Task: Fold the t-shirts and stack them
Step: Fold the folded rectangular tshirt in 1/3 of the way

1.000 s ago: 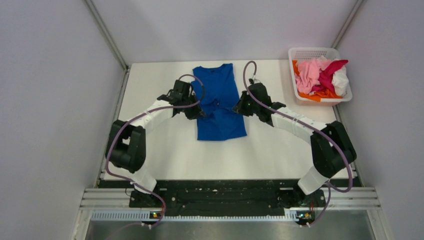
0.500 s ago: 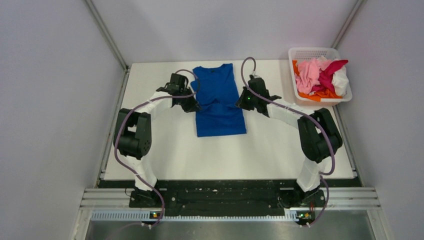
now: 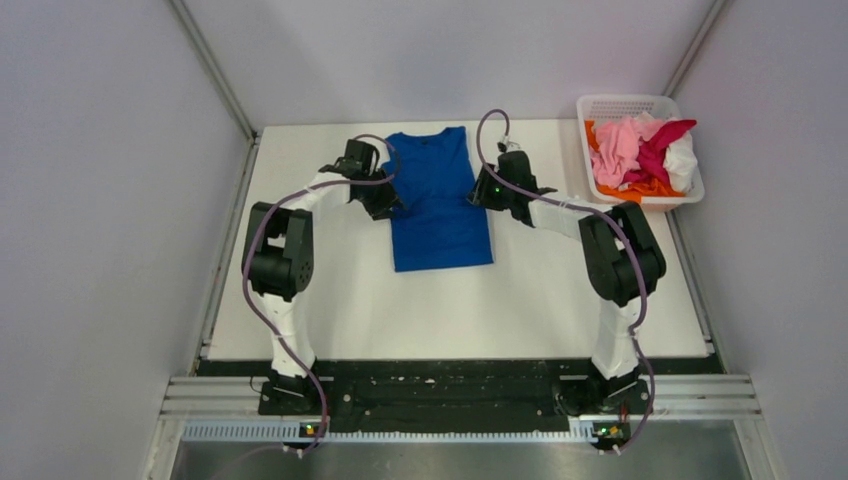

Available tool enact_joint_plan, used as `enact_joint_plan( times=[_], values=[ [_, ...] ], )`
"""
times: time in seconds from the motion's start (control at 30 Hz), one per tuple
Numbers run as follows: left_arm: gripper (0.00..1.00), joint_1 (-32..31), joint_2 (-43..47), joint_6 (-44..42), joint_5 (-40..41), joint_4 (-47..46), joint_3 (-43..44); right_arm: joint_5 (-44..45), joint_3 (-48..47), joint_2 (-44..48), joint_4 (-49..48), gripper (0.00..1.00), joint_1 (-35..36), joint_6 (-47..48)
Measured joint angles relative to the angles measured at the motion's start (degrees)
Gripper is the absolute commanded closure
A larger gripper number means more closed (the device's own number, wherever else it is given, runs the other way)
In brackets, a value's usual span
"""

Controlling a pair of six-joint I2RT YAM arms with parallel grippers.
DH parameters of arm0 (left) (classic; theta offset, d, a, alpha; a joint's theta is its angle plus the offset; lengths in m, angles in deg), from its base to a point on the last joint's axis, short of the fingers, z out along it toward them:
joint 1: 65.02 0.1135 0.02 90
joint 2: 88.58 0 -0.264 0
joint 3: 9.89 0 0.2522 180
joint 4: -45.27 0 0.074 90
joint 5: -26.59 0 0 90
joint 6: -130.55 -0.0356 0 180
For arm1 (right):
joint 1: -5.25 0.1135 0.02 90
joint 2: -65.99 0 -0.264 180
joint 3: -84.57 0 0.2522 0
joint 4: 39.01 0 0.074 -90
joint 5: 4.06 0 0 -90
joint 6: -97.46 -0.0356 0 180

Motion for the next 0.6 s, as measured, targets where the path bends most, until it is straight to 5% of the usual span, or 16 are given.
enact_joint_plan(
  times=[0.1, 0.23, 0.6],
  values=[
    [0.13, 0.4, -0.5, 0.1, 0.3, 1.2, 2.8, -0.7, -0.7, -1.2, -0.8, 0.41, -0.7, 1.2],
    [0.01, 0.8, 1.2, -0.3, 2.0, 1.9, 3.0, -0.7, -1.0, -0.9, -0.5, 0.02, -1.6, 1.8],
    [0.01, -3.6, 23.4, -0.7, -0.9, -0.4, -18.2, -2.2, 22.8, 23.1, -1.1, 0.01, -1.7, -2.4]
  ],
)
